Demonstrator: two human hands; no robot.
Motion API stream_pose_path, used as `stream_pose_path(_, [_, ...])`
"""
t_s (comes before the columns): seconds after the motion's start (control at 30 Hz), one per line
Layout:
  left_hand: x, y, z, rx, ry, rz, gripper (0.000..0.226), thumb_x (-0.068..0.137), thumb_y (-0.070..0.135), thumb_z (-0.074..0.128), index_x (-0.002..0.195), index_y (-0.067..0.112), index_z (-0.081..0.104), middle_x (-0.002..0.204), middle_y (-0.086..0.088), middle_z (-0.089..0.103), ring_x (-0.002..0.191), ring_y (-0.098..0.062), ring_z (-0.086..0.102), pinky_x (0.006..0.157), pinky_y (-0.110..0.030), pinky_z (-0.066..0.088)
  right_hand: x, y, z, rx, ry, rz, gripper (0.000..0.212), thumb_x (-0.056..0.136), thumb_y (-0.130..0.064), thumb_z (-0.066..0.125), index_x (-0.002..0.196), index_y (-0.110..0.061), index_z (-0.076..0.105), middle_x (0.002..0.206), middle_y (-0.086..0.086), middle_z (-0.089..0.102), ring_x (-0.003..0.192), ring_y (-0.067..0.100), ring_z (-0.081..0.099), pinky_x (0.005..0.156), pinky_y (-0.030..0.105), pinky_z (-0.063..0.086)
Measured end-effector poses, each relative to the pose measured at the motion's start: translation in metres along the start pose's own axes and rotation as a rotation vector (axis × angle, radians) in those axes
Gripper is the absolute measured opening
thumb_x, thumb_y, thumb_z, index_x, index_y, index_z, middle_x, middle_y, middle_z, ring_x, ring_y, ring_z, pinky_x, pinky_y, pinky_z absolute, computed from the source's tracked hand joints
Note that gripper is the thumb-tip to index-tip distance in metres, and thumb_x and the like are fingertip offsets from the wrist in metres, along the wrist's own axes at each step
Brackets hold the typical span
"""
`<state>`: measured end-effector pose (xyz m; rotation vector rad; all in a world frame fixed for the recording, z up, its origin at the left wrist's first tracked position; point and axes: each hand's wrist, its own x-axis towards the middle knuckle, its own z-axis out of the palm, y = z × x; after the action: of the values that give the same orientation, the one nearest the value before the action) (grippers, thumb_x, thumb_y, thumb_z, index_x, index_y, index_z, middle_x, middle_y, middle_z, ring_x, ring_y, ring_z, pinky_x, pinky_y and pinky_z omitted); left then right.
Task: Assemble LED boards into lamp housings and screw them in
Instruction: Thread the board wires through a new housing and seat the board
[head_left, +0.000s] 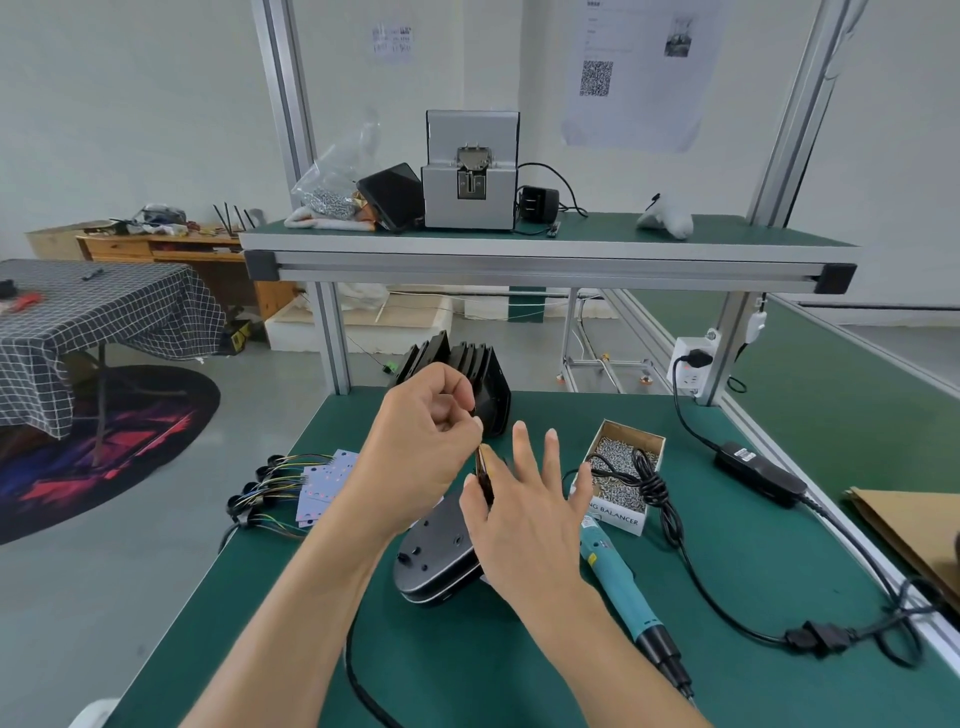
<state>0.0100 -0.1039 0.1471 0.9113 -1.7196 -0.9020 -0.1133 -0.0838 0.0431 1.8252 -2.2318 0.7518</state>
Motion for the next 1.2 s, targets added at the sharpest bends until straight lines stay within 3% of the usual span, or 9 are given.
stream_pose_path(0.2, [0.002, -0.005, -0.002, -0.023, 0.009, -0.015, 0.023, 0.093, 0.000, 0.061, 0.084, 0.021, 0.057, 0.060, 0.000, 0.051, 0.053, -0.015, 0.035, 0.051, -0.020, 0.036, 0.003, 0.003, -0.002, 0.020, -0.123, -0.003, 0.062, 0.102, -0.060, 0.014, 0.160, -0.040, 0.027, 0.174, -0.003, 0.013, 0.160, 0.030, 0.004, 0.121, 0.062, -0.002])
stream_pose_path(0.4, [0.010, -0.005, -0.016, -0.058, 0.063, -0.017, 0.031, 0.094, 0.003, 0.059, 0.082, 0.031, 0.062, 0.066, 0.002, 0.056, 0.065, -0.018, 0.043, 0.061, -0.027, 0.039, 0.007, 0.031, -0.023, 0.615, -0.257, -0.126, 0.093, 0.084, -0.074, 0.059, 0.161, -0.044, 0.018, 0.167, -0.022, 0.020, 0.154, 0.003, 0.015, 0.128, 0.049, 0.014])
stream_pose_path(0.47, [0.011, -0.008, -0.018, -0.092, 0.056, -0.031, 0.031, 0.096, 0.003, 0.058, 0.083, 0.031, 0.063, 0.067, -0.003, 0.053, 0.064, -0.021, 0.038, 0.060, -0.032, 0.036, 0.009, 0.044, -0.027, 0.593, -0.382, -0.200, 0.103, 0.076, -0.078, 0.068, 0.159, -0.054, 0.013, 0.167, -0.030, 0.007, 0.157, 0.007, 0.011, 0.127, 0.048, 0.019])
stream_pose_path(0.57, [0.010, -0.009, -0.019, -0.155, 0.030, -0.034, 0.031, 0.098, -0.002, 0.055, 0.085, 0.026, 0.063, 0.066, 0.001, 0.053, 0.058, -0.014, 0.037, 0.056, -0.021, 0.035, 0.016, 0.055, -0.028, 0.502, -0.535, -0.326, 0.112, 0.069, -0.079, 0.077, 0.156, -0.062, 0.009, 0.164, -0.038, -0.004, 0.158, 0.009, 0.011, 0.126, 0.049, 0.024])
stream_pose_path(0.7, [0.012, -0.009, -0.023, -0.286, 0.060, -0.042, 0.027, 0.099, -0.008, 0.052, 0.089, 0.015, 0.061, 0.065, 0.007, 0.054, 0.053, -0.006, 0.042, 0.051, -0.012, 0.036, 0.024, 0.057, -0.026, 0.553, -0.538, -0.495, 0.101, 0.072, -0.066, 0.083, 0.155, -0.056, 0.025, 0.166, -0.030, 0.017, 0.153, -0.006, 0.016, 0.126, 0.042, 0.025])
stream_pose_path(0.83, [0.013, -0.012, -0.029, -0.441, 0.056, -0.052, 0.026, 0.093, 0.002, 0.058, 0.081, 0.025, 0.066, 0.068, 0.003, 0.051, 0.053, -0.009, 0.037, 0.048, -0.016, 0.029, 0.027, 0.059, -0.028, 0.668, -0.553, -0.492, 0.093, 0.072, -0.062, 0.087, 0.150, -0.053, 0.036, 0.163, -0.034, 0.022, 0.153, -0.007, 0.016, 0.127, 0.044, 0.024])
stream_pose_path(0.93, [0.012, -0.016, -0.032, -0.535, 0.067, -0.057, 0.022, 0.085, 0.008, 0.058, 0.078, 0.027, 0.068, 0.070, 0.001, 0.051, 0.054, -0.011, 0.037, 0.048, -0.018, 0.032, 0.025, 0.060, -0.028, 0.721, -0.590, -0.480, 0.090, 0.073, -0.061, 0.086, 0.147, -0.048, 0.036, 0.162, -0.035, 0.024, 0.154, -0.004, 0.017, 0.127, 0.048, 0.023])
stream_pose_path(1.03, [0.013, -0.019, -0.035, -0.619, 0.089, -0.072, 0.018, 0.084, 0.007, 0.058, 0.080, 0.023, 0.066, 0.068, 0.000, 0.050, 0.052, -0.011, 0.037, 0.047, -0.018, 0.033, 0.021, 0.056, -0.027, 0.881, -0.607, -0.442, 0.086, 0.075, -0.068, 0.080, 0.140, -0.030, 0.039, 0.162, -0.022, 0.035, 0.152, 0.007, 0.033, 0.123, 0.048, 0.030])
stream_pose_path(1.2, [0.014, -0.024, -0.040, -0.700, 0.105, -0.070, 0.017, 0.091, 0.003, 0.054, 0.088, 0.019, 0.058, 0.067, 0.001, 0.048, 0.052, -0.011, 0.036, 0.050, -0.020, 0.029, 0.017, 0.046, -0.023, 1.088, -0.527, -0.315, 0.092, 0.072, -0.079, 0.074, 0.129, -0.015, 0.043, 0.132, -0.007, 0.056, 0.113, 0.014, 0.059, 0.097, 0.041, 0.047])
